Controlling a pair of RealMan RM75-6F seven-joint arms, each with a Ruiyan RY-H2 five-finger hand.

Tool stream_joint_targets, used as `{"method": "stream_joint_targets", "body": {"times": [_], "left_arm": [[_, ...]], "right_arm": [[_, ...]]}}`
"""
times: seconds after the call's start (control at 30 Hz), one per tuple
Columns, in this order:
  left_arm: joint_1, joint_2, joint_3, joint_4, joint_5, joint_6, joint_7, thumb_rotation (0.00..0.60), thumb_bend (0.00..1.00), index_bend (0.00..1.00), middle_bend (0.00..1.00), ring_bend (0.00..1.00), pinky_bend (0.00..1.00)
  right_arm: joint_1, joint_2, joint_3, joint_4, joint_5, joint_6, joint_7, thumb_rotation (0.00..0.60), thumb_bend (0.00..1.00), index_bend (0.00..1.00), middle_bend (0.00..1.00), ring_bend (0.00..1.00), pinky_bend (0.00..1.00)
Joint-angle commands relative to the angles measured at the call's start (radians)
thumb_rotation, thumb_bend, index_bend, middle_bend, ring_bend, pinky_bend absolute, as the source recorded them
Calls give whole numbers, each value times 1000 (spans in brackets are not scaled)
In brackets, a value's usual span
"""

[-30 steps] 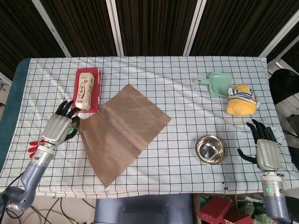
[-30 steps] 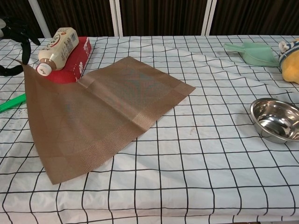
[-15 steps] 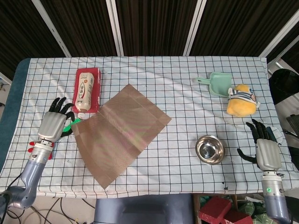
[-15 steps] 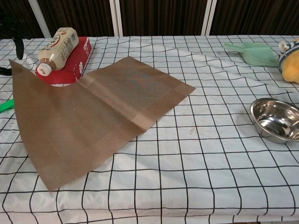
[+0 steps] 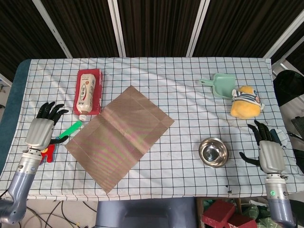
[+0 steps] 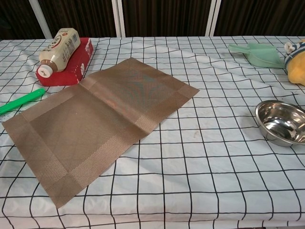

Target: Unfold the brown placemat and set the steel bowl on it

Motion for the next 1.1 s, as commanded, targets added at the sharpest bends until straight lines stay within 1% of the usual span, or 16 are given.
{"method": "stream_joint_targets", "body": {"times": [0.03,0.23,0.33,0.5,0.7,0.8,0.93,1.1], "left_arm": [[63,41,13,-87,28,88,-23,600,60,200,101,1,0],[138,57,38,-149,67,197,-7,600,60,172,84,1,0],[158,41,42,-134,91,232,-5,600,60,161,82,1,0],[161,12,36,-92,93,220,-10,600,60,149,76,1,0],[162,3,25,-79,90,211,-15,600,60,149,72,1,0],[162,2,18,-75,87,209,-19,600,60,148,71,1,0],[164,0,6,-71,81,204,-30,600,60,145,71,1,0],[162,-6,-4,-58,78,196,-31,600,60,145,71,1,0]], "right_arm": [[5,8,-4,-17,-23,8,-23,600,107,163,37,26,161],[33,26,1,-50,-50,-3,-89,600,92,164,40,28,161],[66,40,18,-59,-46,-36,-132,600,74,164,43,32,161],[148,62,57,-77,-28,-120,-210,600,38,164,43,33,161],[246,62,76,-64,-42,-213,-297,600,33,164,44,34,161],[303,48,84,-48,-47,-274,-333,600,34,172,54,39,163],[390,9,97,-5,-35,-359,-374,600,33,235,91,72,185],[483,-72,101,91,-17,-442,-379,600,20,248,123,100,198]]}}
